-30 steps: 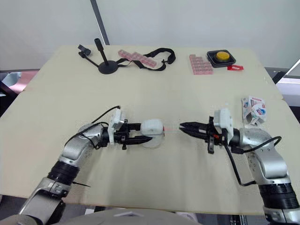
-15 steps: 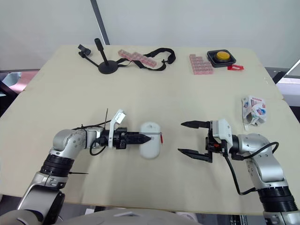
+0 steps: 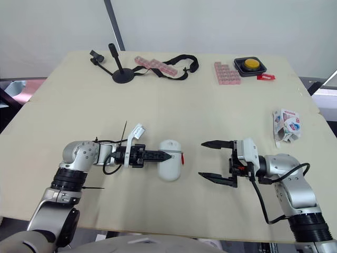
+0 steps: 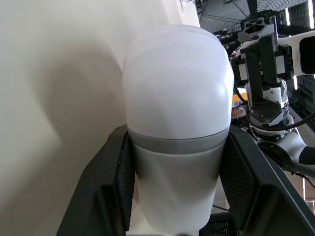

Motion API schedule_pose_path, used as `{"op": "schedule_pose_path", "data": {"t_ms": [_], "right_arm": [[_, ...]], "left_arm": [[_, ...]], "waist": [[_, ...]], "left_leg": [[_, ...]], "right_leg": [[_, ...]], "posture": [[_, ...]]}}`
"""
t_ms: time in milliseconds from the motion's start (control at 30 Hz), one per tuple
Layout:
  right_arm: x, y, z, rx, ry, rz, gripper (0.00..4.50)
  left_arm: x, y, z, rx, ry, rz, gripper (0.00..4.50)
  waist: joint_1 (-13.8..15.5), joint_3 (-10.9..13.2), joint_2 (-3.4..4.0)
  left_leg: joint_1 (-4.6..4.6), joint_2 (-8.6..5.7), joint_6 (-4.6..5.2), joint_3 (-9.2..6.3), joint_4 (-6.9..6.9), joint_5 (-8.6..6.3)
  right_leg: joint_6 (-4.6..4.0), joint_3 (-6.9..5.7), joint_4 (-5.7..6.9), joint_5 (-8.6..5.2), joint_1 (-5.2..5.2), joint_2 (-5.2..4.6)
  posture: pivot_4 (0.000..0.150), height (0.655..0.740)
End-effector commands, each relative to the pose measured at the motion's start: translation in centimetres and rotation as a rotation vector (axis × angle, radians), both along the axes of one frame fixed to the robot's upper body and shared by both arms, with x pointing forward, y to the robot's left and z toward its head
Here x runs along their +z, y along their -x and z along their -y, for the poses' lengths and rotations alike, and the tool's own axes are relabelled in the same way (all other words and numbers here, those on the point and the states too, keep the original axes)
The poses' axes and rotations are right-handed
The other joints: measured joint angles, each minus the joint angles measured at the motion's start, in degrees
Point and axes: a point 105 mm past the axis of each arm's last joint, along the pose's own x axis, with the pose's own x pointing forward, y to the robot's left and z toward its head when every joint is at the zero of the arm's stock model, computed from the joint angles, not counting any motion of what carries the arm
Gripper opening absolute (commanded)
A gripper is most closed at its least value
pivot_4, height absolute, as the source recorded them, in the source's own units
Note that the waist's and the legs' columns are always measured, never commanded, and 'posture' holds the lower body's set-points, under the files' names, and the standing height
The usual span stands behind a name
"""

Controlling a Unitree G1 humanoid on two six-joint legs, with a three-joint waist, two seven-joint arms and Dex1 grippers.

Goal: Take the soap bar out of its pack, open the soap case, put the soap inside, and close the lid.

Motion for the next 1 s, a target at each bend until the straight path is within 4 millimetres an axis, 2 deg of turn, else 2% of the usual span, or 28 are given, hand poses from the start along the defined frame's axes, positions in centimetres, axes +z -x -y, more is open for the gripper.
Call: {"op": "schedule_pose_path", "data": {"t_ms": [33,100,133,267,533,667,800,867,1000], "right_arm": [[0.7,-0.2,0.1,0.002,0.016,0.045,4.48],[0.7,-0.2,0.1,0.001,0.018,0.043,4.50],[0.7,-0.3,0.1,0.001,0.020,0.042,4.50],[0.6,-0.2,0.1,0.003,0.025,0.038,4.50],[0.6,-0.6,0.1,-0.003,0.027,0.030,4.50],[0.6,-0.9,0.3,-0.019,0.028,0.023,4.50],[0.8,-1.4,1.0,-0.067,0.015,0.008,4.50],[0.7,-1.5,1.3,-0.088,0.012,0.001,4.50],[-0.4,-1.4,2.9,-0.174,0.020,-0.021,4.50]], "left_arm": [[-2.7,0.1,-1.0,0.003,-0.152,-0.014,1.89],[-2.9,-0.1,-1.2,0.003,-0.164,-0.002,2.92],[-2.9,-0.2,-1.2,0.003,-0.168,0.016,3.11],[-2.7,-1.1,-1.2,0.016,-0.170,0.065,4.48],[-1.7,-2.0,-2.1,-0.002,-0.187,0.196,4.48],[-0.7,-2.2,-3.5,-0.007,-0.207,0.270,4.48],[0.2,-2.2,-5.8,-0.017,-0.241,0.355,4.48],[0.7,-2.0,-6.5,-0.031,-0.247,0.424,4.48],[0.6,-3.2,-8.1,0.004,-0.345,0.731,4.48]], "waist": [[0.0,0.0,0.00],[-0.1,0.0,0.00],[-0.2,0.0,0.01],[0.1,-0.1,0.10],[-0.6,0.0,0.07],[-1.2,0.1,0.03],[-1.6,0.2,0.02],[-1.7,0.2,0.07],[-0.8,0.3,0.06]], "left_leg": [[0.01,0.00,0.00,-0.01,-0.01,0.00],[0.02,0.00,0.00,-0.02,-0.02,0.00],[0.02,0.00,0.00,-0.02,-0.02,0.00],[0.14,-0.09,0.01,-0.09,-0.05,0.01],[0.54,-0.63,0.57,-0.12,-0.54,0.33],[0.51,-0.64,0.57,-0.13,-0.75,0.37],[0.39,-0.65,0.35,-0.13,-0.93,0.47],[0.23,-0.64,0.32,-0.18,-0.95,0.47],[-0.05,-0.65,0.30,-0.30,-0.95,0.35]], "right_leg": [[0.00,-0.01,-0.01,0.00,0.02,0.00],[0.00,-0.02,-0.01,0.00,0.02,0.01],[0.00,-0.02,-0.01,0.00,0.03,0.01],[0.01,-0.13,-0.08,0.00,0.25,-0.12],[0.11,-0.15,-0.11,0.08,0.55,-0.60],[0.11,-0.19,-0.24,0.08,0.51,-0.58],[0.12,-0.27,-0.53,0.08,0.48,-0.55],[0.13,-0.34,-0.70,0.08,0.44,-0.52],[0.15,-0.62,-0.94,0.09,0.44,-0.47]], "posture": [[0.150,0.7400],[0.150,0.7400],[0.150,0.7400],[0.150,0.7400],[0.150,0.7400],[0.150,0.7400],[0.150,0.7400],[0.150,0.7400],[0.150,0.7400]]}}
